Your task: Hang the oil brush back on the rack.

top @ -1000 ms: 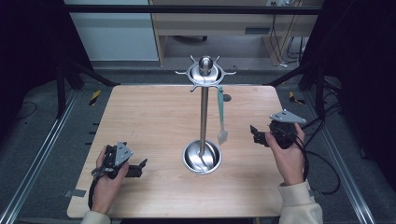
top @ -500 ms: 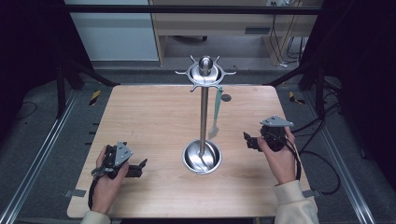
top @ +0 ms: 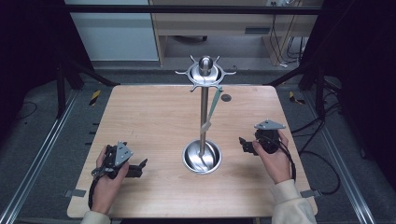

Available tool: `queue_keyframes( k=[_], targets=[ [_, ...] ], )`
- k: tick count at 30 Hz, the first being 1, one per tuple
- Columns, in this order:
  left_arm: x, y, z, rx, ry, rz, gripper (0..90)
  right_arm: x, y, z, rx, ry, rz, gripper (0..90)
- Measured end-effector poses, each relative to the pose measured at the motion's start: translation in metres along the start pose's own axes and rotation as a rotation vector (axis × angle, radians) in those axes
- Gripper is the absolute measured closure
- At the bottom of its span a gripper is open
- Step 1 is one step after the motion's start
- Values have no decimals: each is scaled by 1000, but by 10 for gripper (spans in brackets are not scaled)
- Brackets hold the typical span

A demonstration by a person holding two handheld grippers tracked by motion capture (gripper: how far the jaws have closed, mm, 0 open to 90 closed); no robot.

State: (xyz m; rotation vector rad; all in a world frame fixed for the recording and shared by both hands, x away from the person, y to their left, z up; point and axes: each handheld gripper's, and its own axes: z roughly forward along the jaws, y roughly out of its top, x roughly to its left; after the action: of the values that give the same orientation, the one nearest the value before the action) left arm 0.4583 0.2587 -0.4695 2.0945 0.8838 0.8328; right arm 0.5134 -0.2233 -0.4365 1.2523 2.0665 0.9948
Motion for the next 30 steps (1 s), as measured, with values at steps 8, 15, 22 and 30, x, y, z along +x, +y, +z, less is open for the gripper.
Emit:
queue_keyframes(
  k=[8, 15, 22, 30],
  targets=[
    [0, 0, 0, 4, -2, 9, 23, -1, -8, 9, 20, 23, 11, 118],
    [-1, 0, 1, 3, -5, 11, 23, -2, -12, 15, 36, 34, 35, 120],
    [-1, 0, 1, 4, -6, 12, 23, -2, -16, 20, 42, 41, 26, 122],
    [-2, 0, 1, 1, -8, 10, 24, 3, -20, 26, 39, 62, 23, 124]
  ],
)
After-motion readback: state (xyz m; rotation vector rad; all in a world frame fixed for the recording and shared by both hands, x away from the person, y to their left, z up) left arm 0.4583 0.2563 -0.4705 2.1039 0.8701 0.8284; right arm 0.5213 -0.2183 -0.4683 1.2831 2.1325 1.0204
